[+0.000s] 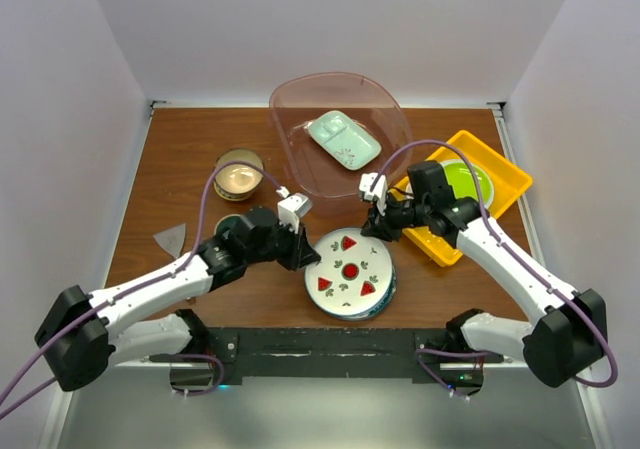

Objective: Place the mixed dishes into the plastic bin
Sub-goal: Pick up the plate at the center of the board, then place the plate in the plastic bin.

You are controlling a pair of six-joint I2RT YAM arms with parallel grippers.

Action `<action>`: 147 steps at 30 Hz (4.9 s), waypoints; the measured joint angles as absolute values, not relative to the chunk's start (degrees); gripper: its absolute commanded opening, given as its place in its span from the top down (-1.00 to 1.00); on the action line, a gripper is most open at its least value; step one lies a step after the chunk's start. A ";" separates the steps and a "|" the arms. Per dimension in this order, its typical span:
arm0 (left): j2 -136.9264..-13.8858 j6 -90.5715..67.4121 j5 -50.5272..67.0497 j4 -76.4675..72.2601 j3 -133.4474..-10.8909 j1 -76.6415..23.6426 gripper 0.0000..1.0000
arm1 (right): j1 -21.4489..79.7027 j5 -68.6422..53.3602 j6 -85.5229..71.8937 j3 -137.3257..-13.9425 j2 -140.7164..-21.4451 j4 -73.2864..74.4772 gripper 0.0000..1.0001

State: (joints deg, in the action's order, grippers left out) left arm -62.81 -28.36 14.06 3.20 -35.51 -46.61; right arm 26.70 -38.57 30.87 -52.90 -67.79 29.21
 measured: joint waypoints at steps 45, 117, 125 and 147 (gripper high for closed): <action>-43.64 -29.04 5.85 22.44 -43.90 -36.75 1.00 | 15.03 -46.26 31.75 -52.90 -60.23 33.10 -0.76; -67.18 -26.44 12.34 15.57 -66.87 -23.38 1.00 | 14.98 -47.55 32.64 -52.90 -60.23 33.43 -0.80; -70.96 -27.29 14.15 14.26 -68.31 -20.97 1.00 | 14.98 -47.57 32.67 -52.90 -60.23 33.47 -0.80; -81.21 -30.02 17.43 11.16 -75.48 -18.22 1.00 | 14.98 -47.57 33.04 -52.90 -60.23 33.89 -0.80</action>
